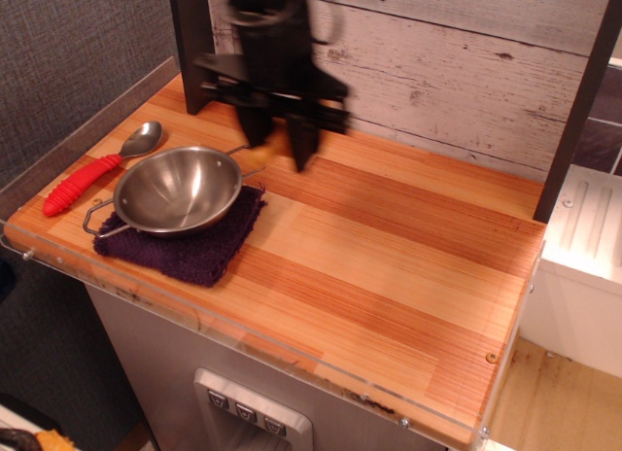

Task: Move chicken to right side of table, near edge.

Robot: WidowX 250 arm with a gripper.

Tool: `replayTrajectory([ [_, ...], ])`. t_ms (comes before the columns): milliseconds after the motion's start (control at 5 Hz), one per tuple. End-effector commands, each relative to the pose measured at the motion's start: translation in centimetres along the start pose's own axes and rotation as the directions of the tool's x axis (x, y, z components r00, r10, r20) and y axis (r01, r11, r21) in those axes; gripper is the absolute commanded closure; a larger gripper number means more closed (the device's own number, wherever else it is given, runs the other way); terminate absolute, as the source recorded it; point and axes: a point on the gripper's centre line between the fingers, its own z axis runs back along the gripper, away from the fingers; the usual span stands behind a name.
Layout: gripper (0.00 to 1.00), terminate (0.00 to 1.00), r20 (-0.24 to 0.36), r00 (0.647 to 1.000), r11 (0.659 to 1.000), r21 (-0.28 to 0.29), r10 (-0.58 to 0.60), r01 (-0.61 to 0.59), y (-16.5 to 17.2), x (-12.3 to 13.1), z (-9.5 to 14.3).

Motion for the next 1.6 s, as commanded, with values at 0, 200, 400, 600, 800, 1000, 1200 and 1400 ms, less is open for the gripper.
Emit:
replayTrajectory([
  [0,1.0,0.0,-0.071,0.991,0.993,-0.031,-0.112,0.11,-3.3,2.2,-3.2],
  [200,1.0,0.0,-0.111,0.987,0.992,-0.049,-0.117,0.112,-3.7,2.6,-4.9],
  [400,1.0,0.0,-0.129,0.983,0.99,-0.071,-0.131,0.123,-4.3,3.1,-6.0],
  [600,1.0,0.0,-0.142,0.979,0.987,-0.087,-0.144,0.133,-4.7,3.0,-6.5],
  [800,1.0,0.0,-0.17,0.972,0.982,-0.121,-0.163,0.143,-4.9,2.8,-6.9],
  [1000,0.0,0.0,-0.159,0.972,0.978,-0.146,-0.171,0.148,-5.0,2.6,-6.5],
  [1200,0.0,0.0,-0.073,0.984,0.979,-0.141,-0.161,0.15,-4.7,2.5,-4.9],
  [1400,0.0,0.0,0.021,0.994,0.99,-0.091,-0.104,0.106,-2.9,1.6,-0.7],
])
